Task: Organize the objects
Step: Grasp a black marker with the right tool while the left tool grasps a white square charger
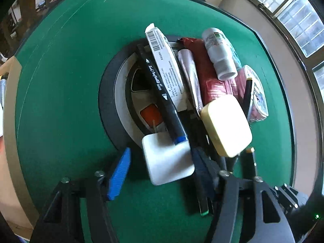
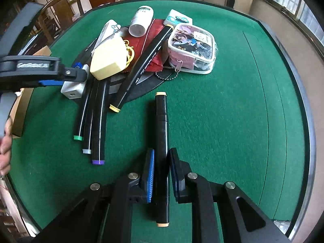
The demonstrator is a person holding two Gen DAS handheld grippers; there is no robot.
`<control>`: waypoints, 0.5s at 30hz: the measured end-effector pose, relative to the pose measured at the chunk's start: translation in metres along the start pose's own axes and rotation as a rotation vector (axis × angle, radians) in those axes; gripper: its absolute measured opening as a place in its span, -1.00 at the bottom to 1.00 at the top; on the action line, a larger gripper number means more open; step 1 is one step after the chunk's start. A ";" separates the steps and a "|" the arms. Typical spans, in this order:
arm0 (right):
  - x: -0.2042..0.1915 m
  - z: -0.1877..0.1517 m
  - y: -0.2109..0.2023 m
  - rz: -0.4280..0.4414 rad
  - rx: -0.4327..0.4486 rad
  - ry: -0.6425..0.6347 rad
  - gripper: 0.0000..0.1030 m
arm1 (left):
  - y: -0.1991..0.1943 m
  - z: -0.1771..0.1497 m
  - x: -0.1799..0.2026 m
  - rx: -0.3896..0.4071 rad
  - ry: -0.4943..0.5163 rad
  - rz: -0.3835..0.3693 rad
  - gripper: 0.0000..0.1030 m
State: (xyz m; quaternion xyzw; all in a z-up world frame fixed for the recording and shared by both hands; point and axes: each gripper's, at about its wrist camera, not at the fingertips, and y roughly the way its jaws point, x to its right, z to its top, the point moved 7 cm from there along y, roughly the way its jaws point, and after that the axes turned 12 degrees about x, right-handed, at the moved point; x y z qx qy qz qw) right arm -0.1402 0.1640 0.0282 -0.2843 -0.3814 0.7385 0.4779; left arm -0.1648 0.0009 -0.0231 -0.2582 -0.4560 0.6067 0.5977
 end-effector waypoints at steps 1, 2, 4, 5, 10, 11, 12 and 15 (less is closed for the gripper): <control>0.000 0.000 0.001 0.000 0.001 0.000 -0.69 | 0.000 0.001 -0.001 0.015 0.003 -0.004 -0.10; -0.001 0.000 0.002 0.000 0.002 -0.001 -0.69 | 0.000 0.001 -0.003 0.024 0.007 0.004 -0.11; -0.002 0.001 0.003 -0.005 0.002 -0.017 -0.69 | -0.001 -0.002 -0.006 0.027 0.010 -0.007 -0.11; -0.002 0.000 0.004 -0.006 0.005 -0.016 -0.69 | -0.004 -0.006 -0.008 0.026 0.017 -0.006 -0.11; -0.001 -0.005 0.000 0.011 0.010 0.013 -0.70 | -0.027 -0.043 -0.023 0.029 0.033 -0.013 -0.11; -0.002 -0.008 -0.003 0.021 0.010 0.027 -0.70 | -0.033 -0.051 -0.025 0.029 0.036 -0.021 -0.11; -0.004 -0.012 -0.005 0.031 0.009 0.038 -0.70 | -0.038 -0.057 -0.026 0.029 0.040 -0.030 -0.11; -0.012 -0.023 -0.015 0.053 0.016 0.061 -0.70 | -0.053 -0.083 -0.028 0.042 0.083 -0.020 -0.11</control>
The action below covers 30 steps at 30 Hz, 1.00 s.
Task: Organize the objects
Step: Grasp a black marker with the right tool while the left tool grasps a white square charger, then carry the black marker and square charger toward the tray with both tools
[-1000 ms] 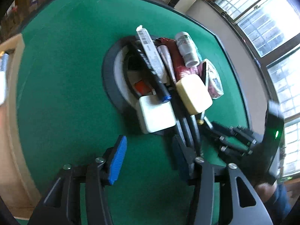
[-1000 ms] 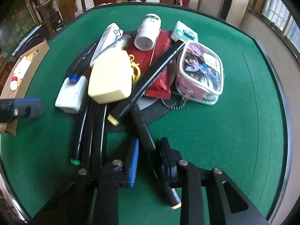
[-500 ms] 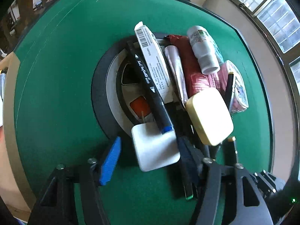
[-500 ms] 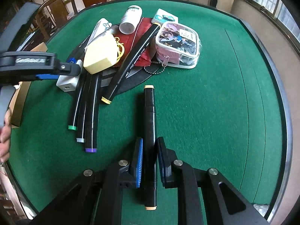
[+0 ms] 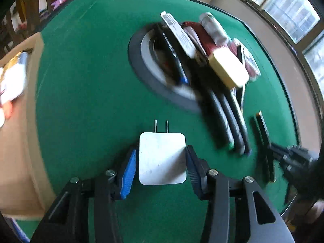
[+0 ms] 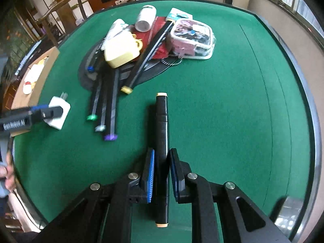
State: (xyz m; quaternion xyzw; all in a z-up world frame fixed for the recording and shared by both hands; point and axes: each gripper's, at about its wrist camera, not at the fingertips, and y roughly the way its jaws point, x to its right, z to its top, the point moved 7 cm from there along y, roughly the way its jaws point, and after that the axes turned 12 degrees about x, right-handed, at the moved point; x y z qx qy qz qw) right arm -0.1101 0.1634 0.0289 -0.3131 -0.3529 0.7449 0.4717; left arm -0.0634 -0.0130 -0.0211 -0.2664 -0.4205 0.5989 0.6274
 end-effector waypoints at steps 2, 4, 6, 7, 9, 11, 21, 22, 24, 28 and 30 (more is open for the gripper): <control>-0.006 -0.007 -0.004 0.013 0.002 0.017 -0.70 | -0.008 -0.015 0.002 -0.001 0.001 -0.022 -0.11; -0.009 -0.012 -0.009 0.026 0.004 0.048 -0.70 | -0.014 -0.025 0.003 0.004 0.011 -0.027 -0.11; -0.011 -0.018 -0.013 0.037 0.003 0.074 -0.70 | -0.016 -0.031 0.007 0.003 0.008 -0.043 -0.11; -0.012 -0.021 -0.014 0.043 0.002 0.090 -0.70 | -0.017 -0.033 0.007 0.003 0.005 -0.049 -0.11; -0.014 -0.025 -0.018 0.046 0.004 0.110 -0.70 | -0.018 -0.035 0.010 -0.002 0.014 -0.060 -0.11; -0.017 -0.027 -0.021 0.048 0.010 0.124 -0.70 | -0.019 -0.036 0.013 -0.003 0.024 -0.065 -0.11; -0.049 -0.015 -0.039 0.083 0.058 0.122 -0.69 | -0.040 -0.028 0.014 0.028 0.053 -0.104 -0.11; -0.052 -0.014 -0.040 0.087 0.060 0.116 -0.69 | -0.042 -0.026 0.014 0.035 0.050 -0.107 -0.11; -0.062 -0.010 -0.042 0.094 0.064 0.104 -0.69 | -0.052 -0.028 0.005 0.041 0.050 -0.111 -0.11; -0.079 -0.003 -0.044 0.109 0.069 0.079 -0.69 | -0.067 -0.025 -0.003 0.069 0.041 -0.121 -0.11; -0.088 0.000 -0.044 0.118 0.070 0.067 -0.69 | -0.074 -0.023 -0.008 0.080 0.033 -0.124 -0.11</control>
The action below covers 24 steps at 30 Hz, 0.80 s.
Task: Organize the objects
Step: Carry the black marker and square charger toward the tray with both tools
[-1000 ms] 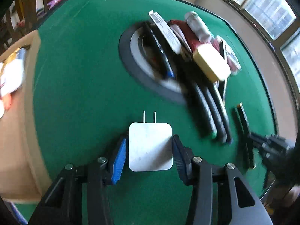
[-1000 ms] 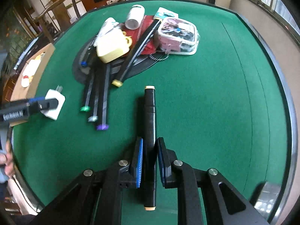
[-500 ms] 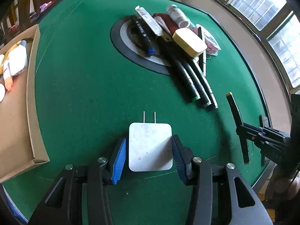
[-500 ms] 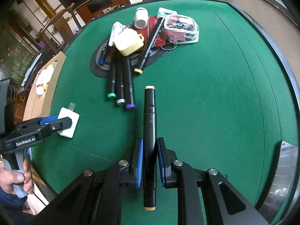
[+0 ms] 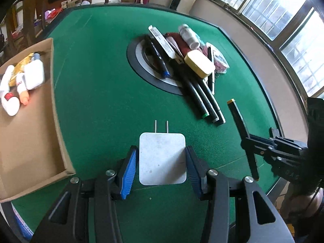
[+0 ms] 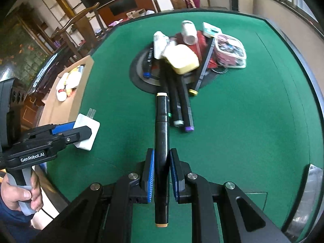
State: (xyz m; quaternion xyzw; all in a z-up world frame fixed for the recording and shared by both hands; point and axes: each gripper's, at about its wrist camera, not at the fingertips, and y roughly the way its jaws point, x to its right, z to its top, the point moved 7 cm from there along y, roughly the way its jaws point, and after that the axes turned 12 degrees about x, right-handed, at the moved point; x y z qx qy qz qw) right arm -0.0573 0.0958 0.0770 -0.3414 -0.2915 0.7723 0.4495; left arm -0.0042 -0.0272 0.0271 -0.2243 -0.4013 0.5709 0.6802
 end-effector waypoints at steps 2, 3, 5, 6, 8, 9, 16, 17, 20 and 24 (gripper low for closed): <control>-0.011 0.002 0.001 0.007 0.002 -0.016 -0.69 | -0.007 0.003 -0.004 0.014 -0.007 -0.001 -0.11; -0.018 0.004 0.001 0.012 0.002 -0.025 -0.69 | -0.012 0.004 -0.008 0.024 -0.013 0.000 -0.11; -0.026 0.006 0.002 0.020 0.005 -0.036 -0.69 | -0.020 0.005 -0.014 0.038 -0.025 -0.002 -0.11; -0.032 0.007 0.002 0.026 0.005 -0.042 -0.69 | -0.025 0.006 -0.017 0.045 -0.031 -0.001 -0.11; -0.043 0.009 0.003 0.036 0.006 -0.055 -0.69 | -0.033 0.008 -0.024 0.061 -0.040 0.003 -0.11; -0.048 0.010 0.003 0.041 0.007 -0.060 -0.69 | -0.037 0.009 -0.028 0.068 -0.045 0.004 -0.11; -0.089 0.016 0.004 0.080 0.012 -0.096 -0.69 | -0.062 0.012 -0.059 0.115 -0.094 0.021 -0.11; -0.094 0.017 0.005 0.086 0.011 -0.102 -0.69 | -0.065 0.012 -0.064 0.120 -0.099 0.026 -0.10; -0.111 0.018 0.010 0.102 0.006 -0.122 -0.69 | -0.073 0.011 -0.080 0.133 -0.122 0.042 -0.10; -0.134 0.020 0.018 0.128 -0.001 -0.143 -0.69 | -0.087 0.010 -0.102 0.149 -0.146 0.062 -0.10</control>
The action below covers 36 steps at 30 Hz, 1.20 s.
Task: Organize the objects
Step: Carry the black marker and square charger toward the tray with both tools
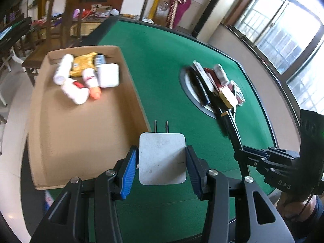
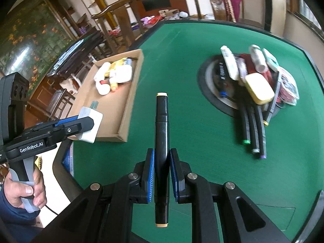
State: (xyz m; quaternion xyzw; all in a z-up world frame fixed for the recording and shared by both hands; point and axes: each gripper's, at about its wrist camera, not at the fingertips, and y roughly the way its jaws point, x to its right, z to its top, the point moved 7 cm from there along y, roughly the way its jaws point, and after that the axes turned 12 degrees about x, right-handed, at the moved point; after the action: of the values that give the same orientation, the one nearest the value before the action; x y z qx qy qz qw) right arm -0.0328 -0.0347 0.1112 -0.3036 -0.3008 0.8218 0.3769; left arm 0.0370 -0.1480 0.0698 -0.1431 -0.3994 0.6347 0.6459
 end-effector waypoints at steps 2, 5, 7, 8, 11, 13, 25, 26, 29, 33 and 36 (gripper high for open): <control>-0.012 0.004 0.005 0.015 -0.001 -0.014 -0.68 | -0.007 0.003 -0.013 0.011 -0.014 0.014 -0.10; -0.032 0.010 0.012 0.039 -0.003 -0.039 -0.68 | -0.014 0.004 -0.031 0.021 -0.033 0.031 -0.10; -0.046 0.015 0.019 0.058 -0.006 -0.053 -0.68 | -0.018 0.005 -0.043 0.027 -0.046 0.044 -0.10; -0.052 0.018 0.022 0.067 -0.007 -0.059 -0.68 | -0.020 0.006 -0.050 0.030 -0.054 0.052 -0.10; -0.071 0.025 0.032 0.091 -0.013 -0.087 -0.68 | -0.028 0.010 -0.071 0.040 -0.082 0.074 -0.10; -0.085 0.030 0.039 0.103 -0.016 -0.109 -0.68 | -0.033 0.012 -0.086 0.050 -0.100 0.091 -0.10; -0.131 0.038 0.092 0.153 -0.088 -0.159 -0.68 | -0.031 0.022 -0.131 0.045 -0.133 0.136 -0.10; -0.132 0.039 0.096 0.154 -0.093 -0.157 -0.68 | -0.029 0.023 -0.132 0.041 -0.131 0.136 -0.10; -0.132 0.041 0.106 0.154 -0.105 -0.151 -0.68 | -0.022 0.025 -0.140 0.027 -0.133 0.142 -0.10; -0.134 0.043 0.117 0.157 -0.119 -0.145 -0.68 | -0.013 0.028 -0.149 0.013 -0.139 0.148 -0.10; -0.141 0.044 0.122 0.167 -0.126 -0.158 -0.68 | -0.006 0.032 -0.155 0.007 -0.139 0.154 -0.10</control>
State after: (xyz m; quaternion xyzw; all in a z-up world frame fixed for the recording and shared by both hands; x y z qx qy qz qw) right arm -0.0431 -0.2244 0.0895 -0.2850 -0.3542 0.8512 0.2624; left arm 0.0380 -0.3039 0.0427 -0.1266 -0.4289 0.6922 0.5665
